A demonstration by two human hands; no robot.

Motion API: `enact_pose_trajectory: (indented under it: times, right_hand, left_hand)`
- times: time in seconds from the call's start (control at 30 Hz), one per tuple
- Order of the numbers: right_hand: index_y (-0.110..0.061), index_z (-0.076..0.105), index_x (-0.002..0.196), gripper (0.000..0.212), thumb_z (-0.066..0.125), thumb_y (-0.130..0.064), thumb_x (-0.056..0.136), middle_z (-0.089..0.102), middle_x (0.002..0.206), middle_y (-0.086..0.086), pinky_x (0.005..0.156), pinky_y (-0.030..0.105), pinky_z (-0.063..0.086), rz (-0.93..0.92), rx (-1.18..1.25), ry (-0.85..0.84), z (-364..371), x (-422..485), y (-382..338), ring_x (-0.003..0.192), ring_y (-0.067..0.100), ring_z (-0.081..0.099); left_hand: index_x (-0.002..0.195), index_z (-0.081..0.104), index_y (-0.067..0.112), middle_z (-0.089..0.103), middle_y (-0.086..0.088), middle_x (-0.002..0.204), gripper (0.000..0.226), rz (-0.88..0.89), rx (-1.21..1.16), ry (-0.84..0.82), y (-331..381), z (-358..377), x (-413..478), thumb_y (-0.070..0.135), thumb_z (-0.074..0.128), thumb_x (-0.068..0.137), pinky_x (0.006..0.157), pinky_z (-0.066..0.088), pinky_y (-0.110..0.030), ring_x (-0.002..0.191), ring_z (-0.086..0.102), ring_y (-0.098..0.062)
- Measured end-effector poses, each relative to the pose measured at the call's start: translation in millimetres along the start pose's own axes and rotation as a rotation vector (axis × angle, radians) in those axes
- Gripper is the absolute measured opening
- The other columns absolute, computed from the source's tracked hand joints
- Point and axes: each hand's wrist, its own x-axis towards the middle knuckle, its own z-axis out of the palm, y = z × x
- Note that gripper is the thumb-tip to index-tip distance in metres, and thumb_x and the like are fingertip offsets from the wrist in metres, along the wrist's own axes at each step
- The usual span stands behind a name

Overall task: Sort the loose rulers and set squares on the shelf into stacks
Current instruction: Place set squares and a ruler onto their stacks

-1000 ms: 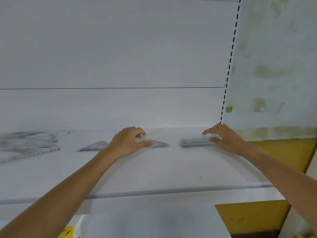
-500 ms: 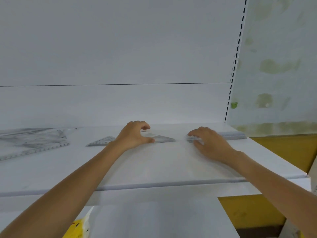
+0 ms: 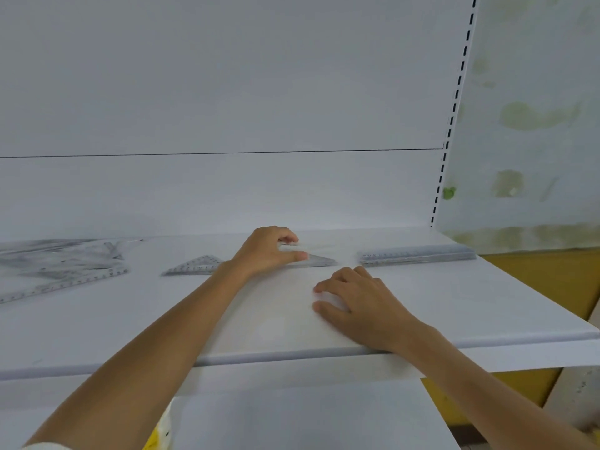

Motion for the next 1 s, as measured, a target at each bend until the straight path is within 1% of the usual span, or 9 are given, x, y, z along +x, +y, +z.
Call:
enact_pose_trajectory:
  times: [0.23, 0.3, 0.4, 0.5, 0.6, 0.67, 0.73, 0.9, 1.0]
  right_hand:
    - [-0.035, 0.05, 0.126, 0.04, 0.038, -0.052, 0.092, 0.048, 0.128, -0.006, 0.1, 0.032, 0.033, -0.013, 0.008, 0.015, 1, 1, 3, 0.118, 0.015, 0.037]
    - [-0.035, 0.051, 0.125, 0.04, 0.039, -0.052, 0.091, 0.048, 0.127, -0.006, 0.1, 0.032, 0.033, -0.017, 0.009, 0.024, 2, 1, 3, 0.118, 0.015, 0.038]
    - [-0.035, 0.052, 0.124, 0.039, 0.04, -0.052, 0.091, 0.048, 0.126, -0.006, 0.099, 0.032, 0.033, -0.023, 0.009, 0.035, 3, 1, 4, 0.117, 0.015, 0.038]
    - [-0.038, 0.053, 0.122, 0.039, 0.041, -0.054, 0.089, 0.049, 0.124, -0.008, 0.098, 0.031, 0.031, -0.015, 0.011, 0.028, 2, 4, 6, 0.116, 0.013, 0.039]
    - [-0.039, 0.055, 0.114, 0.033, 0.044, -0.054, 0.087, 0.05, 0.118, -0.009, 0.097, 0.032, 0.033, 0.007, 0.03, 0.015, -1, 11, 9, 0.114, 0.013, 0.041]
    - [-0.034, 0.057, 0.111, 0.03, 0.045, -0.049, 0.089, 0.051, 0.114, -0.005, 0.094, 0.033, 0.036, -0.005, -0.009, 0.009, -4, 21, 10, 0.11, 0.015, 0.044]
    - [-0.029, 0.057, 0.111, 0.029, 0.046, -0.045, 0.09, 0.053, 0.113, -0.002, 0.091, 0.033, 0.037, 0.0, -0.055, -0.007, -5, 33, 6, 0.108, 0.017, 0.046]
    - [-0.02, 0.06, 0.111, 0.025, 0.055, -0.031, 0.089, 0.059, 0.107, 0.0, 0.081, 0.027, 0.04, -0.011, 0.049, 0.094, 0, 69, -35, 0.097, 0.017, 0.055]
    - [-0.019, 0.061, 0.109, 0.023, 0.056, -0.028, 0.089, 0.061, 0.101, -0.002, 0.081, 0.029, 0.044, -0.037, 0.13, 0.136, 4, 100, -82, 0.094, 0.017, 0.057]
  left_hand:
    - [0.111, 0.061, 0.023, 0.053, 0.0, 0.119, 0.036, -0.01, 0.092, -0.076, -11, 16, 2, 0.04, 0.065, 0.08, 0.086, 0.035, -0.024, 0.11, 0.048, -0.013]
    - [0.115, 0.058, 0.023, 0.051, -0.001, 0.122, 0.04, -0.01, 0.094, -0.079, -12, 17, 3, 0.041, 0.064, 0.08, 0.088, 0.035, -0.025, 0.115, 0.046, -0.015]
    - [0.126, 0.049, 0.024, 0.046, -0.001, 0.132, 0.051, -0.024, 0.1, -0.092, -13, 17, 3, 0.042, 0.063, 0.08, 0.098, 0.035, -0.03, 0.124, 0.039, -0.017]
    - [0.131, 0.043, 0.027, 0.041, -0.001, 0.135, 0.058, -0.021, 0.096, -0.064, -11, 15, 0, 0.042, 0.064, 0.079, 0.1, 0.033, -0.031, 0.126, 0.035, -0.017]
    - [0.123, 0.052, 0.022, 0.049, -0.003, 0.124, 0.045, 0.0, 0.126, 0.049, -8, 8, -2, 0.036, 0.064, 0.081, 0.093, 0.035, -0.027, 0.118, 0.043, -0.018]
    - [0.111, 0.061, 0.018, 0.057, -0.001, 0.108, 0.031, -0.009, 0.112, 0.111, -7, -3, -7, 0.03, 0.063, 0.083, 0.082, 0.037, -0.023, 0.101, 0.054, -0.016]
    - [0.104, 0.063, 0.017, 0.059, 0.002, 0.098, 0.022, -0.018, 0.082, 0.104, -10, -17, -18, 0.027, 0.062, 0.084, 0.076, 0.039, -0.021, 0.087, 0.057, -0.013]
    - [0.104, 0.064, 0.019, 0.056, 0.006, 0.095, 0.02, -0.018, 0.116, 0.069, -43, -67, -62, 0.025, 0.062, 0.085, 0.072, 0.039, -0.018, 0.085, 0.055, -0.009]
    - [0.1, 0.064, 0.021, 0.058, 0.011, 0.09, 0.016, -0.052, 0.155, 0.12, -76, -108, -94, 0.026, 0.061, 0.086, 0.064, 0.038, -0.014, 0.074, 0.054, -0.004]
